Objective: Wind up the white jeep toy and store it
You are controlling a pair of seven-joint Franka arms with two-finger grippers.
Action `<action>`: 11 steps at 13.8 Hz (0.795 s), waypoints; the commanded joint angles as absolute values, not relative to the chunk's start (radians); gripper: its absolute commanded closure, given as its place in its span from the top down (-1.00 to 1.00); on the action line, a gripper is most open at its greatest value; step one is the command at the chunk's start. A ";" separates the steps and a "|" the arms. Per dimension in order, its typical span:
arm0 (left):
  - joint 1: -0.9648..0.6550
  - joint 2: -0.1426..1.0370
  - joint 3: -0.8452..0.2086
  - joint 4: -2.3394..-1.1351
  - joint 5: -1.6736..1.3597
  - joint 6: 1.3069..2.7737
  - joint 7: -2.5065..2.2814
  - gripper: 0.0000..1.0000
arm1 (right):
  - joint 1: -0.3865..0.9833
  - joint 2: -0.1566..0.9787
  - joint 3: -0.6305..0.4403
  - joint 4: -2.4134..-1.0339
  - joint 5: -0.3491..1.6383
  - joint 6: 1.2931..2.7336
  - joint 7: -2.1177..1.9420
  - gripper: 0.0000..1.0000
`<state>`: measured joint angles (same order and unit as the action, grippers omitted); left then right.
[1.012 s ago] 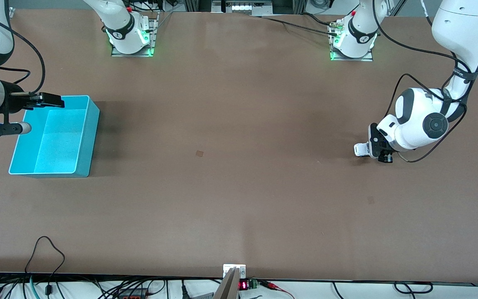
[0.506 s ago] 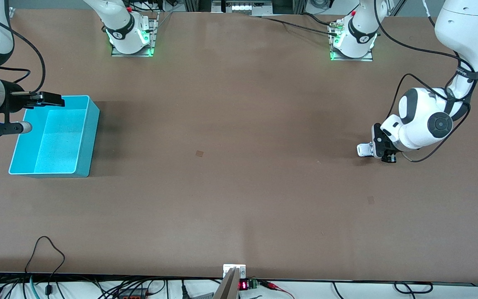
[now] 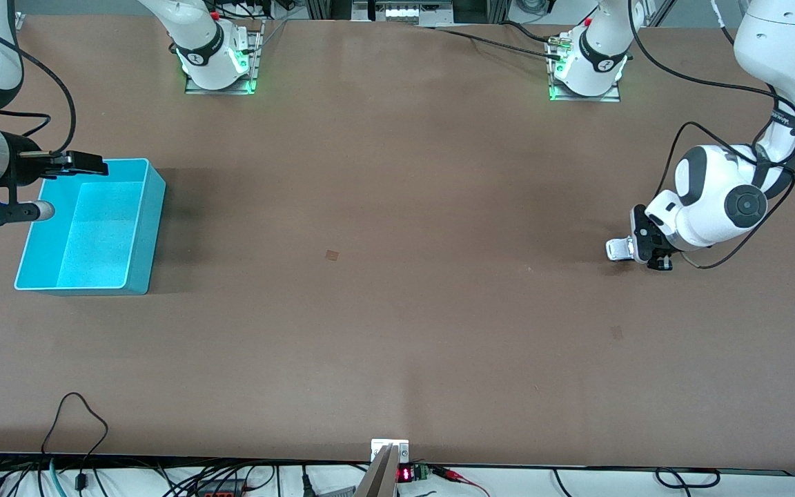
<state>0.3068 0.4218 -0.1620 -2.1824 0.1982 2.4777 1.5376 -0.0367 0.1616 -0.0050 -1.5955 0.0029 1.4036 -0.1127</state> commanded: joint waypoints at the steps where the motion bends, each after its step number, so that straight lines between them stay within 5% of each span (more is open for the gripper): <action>1: 0.357 0.517 -0.163 -2.169 0.253 2.526 1.543 -0.64 | -0.043 0.163 -0.002 -1.582 0.020 1.385 -0.101 1.00; 11: 0.425 0.528 -0.163 -2.154 0.282 2.525 1.615 -0.64 | -0.035 0.163 0.000 -1.583 0.020 1.385 -0.101 1.00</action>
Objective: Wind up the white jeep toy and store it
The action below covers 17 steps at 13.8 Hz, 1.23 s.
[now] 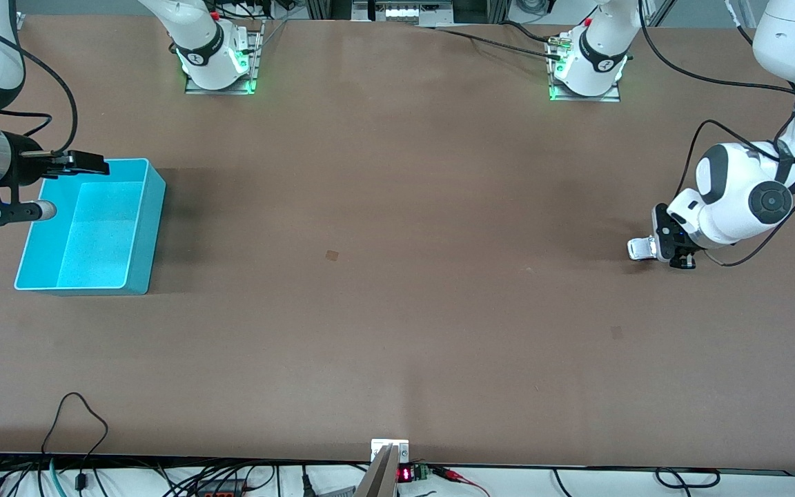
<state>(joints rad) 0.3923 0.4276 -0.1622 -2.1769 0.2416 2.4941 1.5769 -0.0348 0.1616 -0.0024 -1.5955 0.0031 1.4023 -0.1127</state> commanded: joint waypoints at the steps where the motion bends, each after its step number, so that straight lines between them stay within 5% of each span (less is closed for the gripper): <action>1: 0.434 0.529 -0.163 -2.152 0.284 2.525 1.623 -0.64 | -0.035 0.163 0.000 -1.583 0.020 1.385 -0.100 1.00; 17: 0.519 0.542 -0.164 -2.102 0.413 2.526 1.657 -0.55 | -0.035 0.163 0.002 -1.582 0.021 1.385 -0.100 1.00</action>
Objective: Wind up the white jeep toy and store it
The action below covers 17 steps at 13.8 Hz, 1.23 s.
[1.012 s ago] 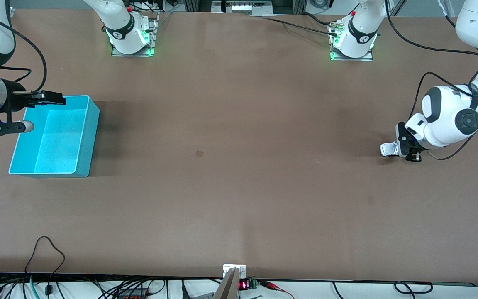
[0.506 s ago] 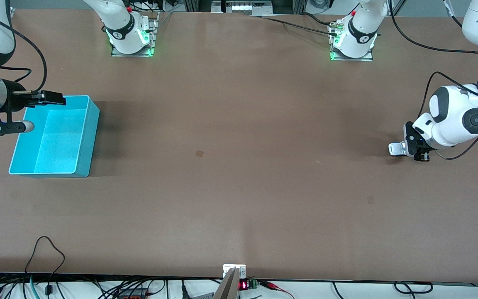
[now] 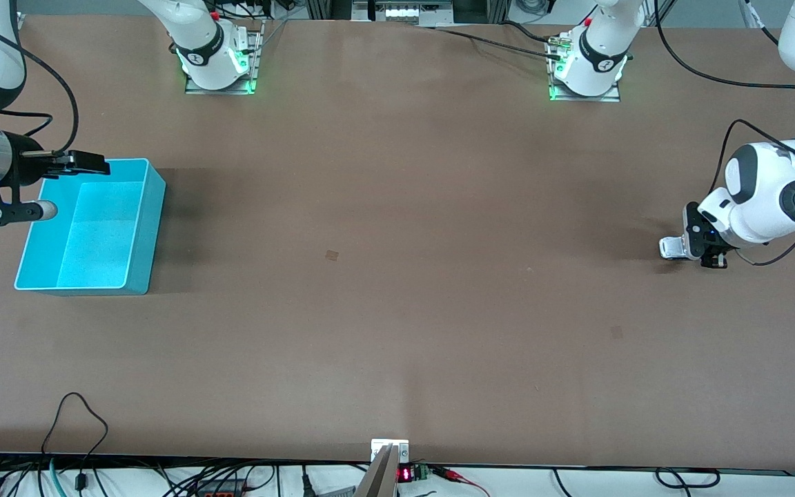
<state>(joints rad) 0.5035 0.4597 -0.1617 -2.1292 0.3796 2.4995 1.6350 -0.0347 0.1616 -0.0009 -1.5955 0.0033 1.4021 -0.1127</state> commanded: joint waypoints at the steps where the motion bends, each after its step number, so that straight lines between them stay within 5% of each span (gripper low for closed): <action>1: 0.514 0.535 -0.166 -2.102 0.413 2.525 1.664 -0.24 | -0.035 0.163 0.002 -1.583 0.023 1.387 -0.100 1.00; 2: 0.518 0.520 -0.190 -2.103 0.404 2.525 1.670 0.53 | -0.035 0.163 0.002 -1.582 0.023 1.385 -0.100 1.00; 3: 0.522 0.500 -0.218 -2.103 0.402 2.519 1.684 1.00 | -0.035 0.163 0.002 -1.583 0.023 1.385 -0.100 1.00; 17: 0.486 0.292 -0.330 -2.034 0.296 2.303 1.715 1.00 | -0.035 0.163 0.002 -1.583 0.023 1.385 -0.100 1.00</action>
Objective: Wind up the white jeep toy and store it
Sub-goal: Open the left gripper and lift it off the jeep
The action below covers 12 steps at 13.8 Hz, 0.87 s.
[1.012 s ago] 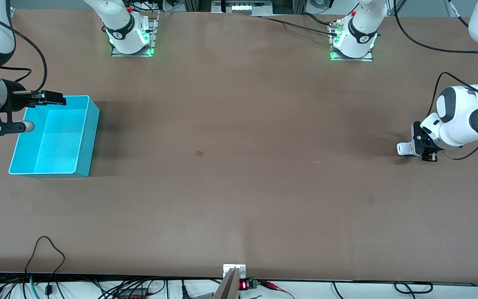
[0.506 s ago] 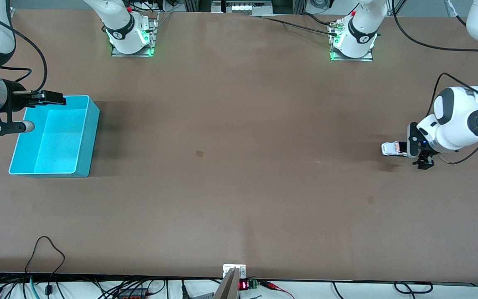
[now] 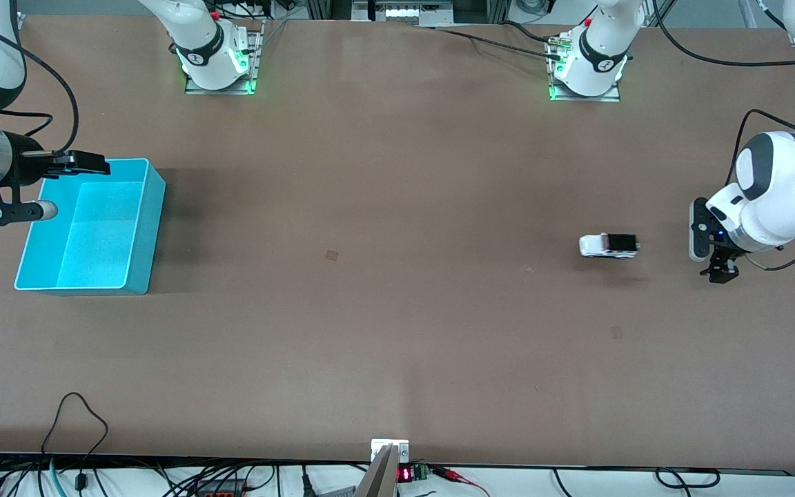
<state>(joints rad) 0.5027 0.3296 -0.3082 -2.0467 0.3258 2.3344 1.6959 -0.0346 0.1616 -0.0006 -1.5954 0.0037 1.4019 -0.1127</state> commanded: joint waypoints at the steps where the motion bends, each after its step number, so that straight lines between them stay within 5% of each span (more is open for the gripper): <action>1: 0.474 0.288 -0.336 -2.014 0.273 2.304 1.715 1.00 | -0.035 0.163 0.002 -1.583 0.023 1.385 -0.100 1.00; 12: 0.307 0.215 -0.334 -1.983 -0.049 2.243 1.329 1.00 | -0.038 0.161 0.002 -1.583 0.023 1.384 -0.100 1.00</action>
